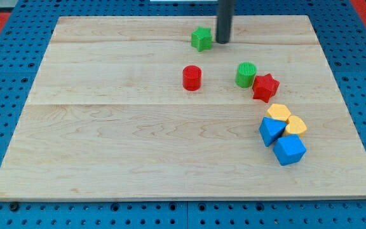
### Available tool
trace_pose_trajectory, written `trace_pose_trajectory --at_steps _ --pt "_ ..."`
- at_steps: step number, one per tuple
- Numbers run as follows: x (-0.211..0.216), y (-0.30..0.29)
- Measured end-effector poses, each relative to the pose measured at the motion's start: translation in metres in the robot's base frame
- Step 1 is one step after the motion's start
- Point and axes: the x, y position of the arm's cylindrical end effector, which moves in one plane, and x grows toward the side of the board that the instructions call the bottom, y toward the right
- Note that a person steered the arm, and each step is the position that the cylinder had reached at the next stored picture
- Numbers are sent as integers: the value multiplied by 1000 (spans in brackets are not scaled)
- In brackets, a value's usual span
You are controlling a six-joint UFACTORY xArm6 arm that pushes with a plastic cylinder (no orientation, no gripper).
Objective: Place the green circle right to the red circle
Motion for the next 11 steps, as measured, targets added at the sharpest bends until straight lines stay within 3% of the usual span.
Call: trace_pose_trajectory --at_steps 1,2,6,10,11 --pt "6 72" --pt "6 80" --pt "92 62" --pt "94 67" --pt "94 41"
